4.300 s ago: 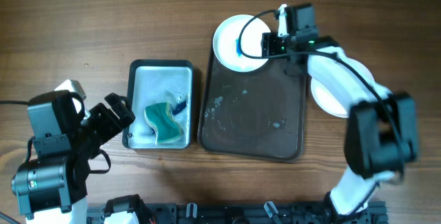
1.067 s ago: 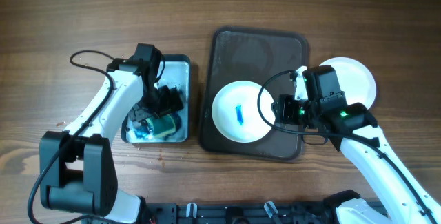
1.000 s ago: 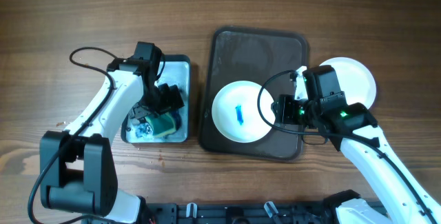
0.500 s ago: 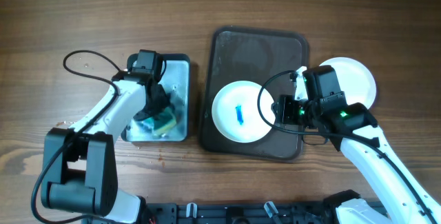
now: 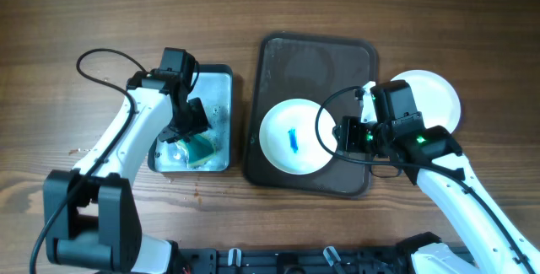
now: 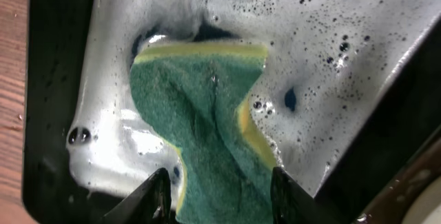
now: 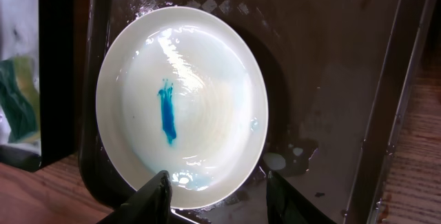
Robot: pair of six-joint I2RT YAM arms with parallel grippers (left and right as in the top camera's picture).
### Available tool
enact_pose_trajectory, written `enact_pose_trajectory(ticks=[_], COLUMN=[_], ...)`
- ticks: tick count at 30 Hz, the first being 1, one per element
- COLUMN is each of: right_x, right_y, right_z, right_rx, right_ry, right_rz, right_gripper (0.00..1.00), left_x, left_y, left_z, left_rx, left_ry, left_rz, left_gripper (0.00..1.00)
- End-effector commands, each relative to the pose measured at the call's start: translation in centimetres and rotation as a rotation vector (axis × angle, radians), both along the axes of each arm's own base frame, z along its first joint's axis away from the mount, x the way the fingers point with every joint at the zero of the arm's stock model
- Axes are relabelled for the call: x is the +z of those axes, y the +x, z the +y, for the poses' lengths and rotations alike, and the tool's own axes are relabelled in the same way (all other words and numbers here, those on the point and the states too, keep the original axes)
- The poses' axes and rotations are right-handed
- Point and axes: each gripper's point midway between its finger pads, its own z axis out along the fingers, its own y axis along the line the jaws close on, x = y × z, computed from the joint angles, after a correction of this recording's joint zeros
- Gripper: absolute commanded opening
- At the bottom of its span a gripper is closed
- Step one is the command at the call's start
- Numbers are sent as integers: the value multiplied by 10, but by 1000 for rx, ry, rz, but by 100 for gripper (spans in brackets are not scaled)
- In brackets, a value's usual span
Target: Clean dirty plates on tray and stack at the side
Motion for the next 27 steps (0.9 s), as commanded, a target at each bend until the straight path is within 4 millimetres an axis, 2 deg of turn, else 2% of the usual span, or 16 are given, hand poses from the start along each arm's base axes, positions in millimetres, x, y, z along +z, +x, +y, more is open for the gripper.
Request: enact_pose_trajectory(ticks=[1, 6, 7, 8, 11, 12, 16, 21, 23, 25, 27], right_x=[6, 6, 6, 6, 4, 3, -10, -23, -28, -29, -30], right_y=[4, 4, 4, 4, 6, 8, 13, 13, 15, 19, 21], right_z=[1, 1, 1, 1, -3, -9, -37, -37, -34, -14, 2], right_rx=[-1, -1, -1, -1, -14, -31, -186, -181, -149, 26, 160], right_ry=[1, 1, 0, 0, -23, -51, -168, -152, -139, -94, -46], right_rz=[-15, -15, -16, -16, -21, -27, -2, 58, 67, 26, -4], right_gripper=[45, 45, 45, 45, 50, 51, 54, 54, 57, 71, 73], left_x=[-6, -46, -62, -67, -73, -73, -60, -25, -9, 9, 25], left_y=[-2, -10, -15, -16, -14, -13, -4, 7, 11, 15, 19], left_z=[-4, -2, -1, 0, 0, 0, -2, -4, -4, -5, -5], left_rx=[52, 75, 74, 74, 69, 70, 40, -29, -36, -41, -71], left_ry=[-24, -25, -19, -15, -15, -15, -18, -18, -15, -17, -18], left_rz=[-10, -3, 7, 11, 9, 6, -12, -23, -34, -54, -82], left_gripper=[42, 42, 33, 26, 4, 4, 4, 4, 4, 4, 4])
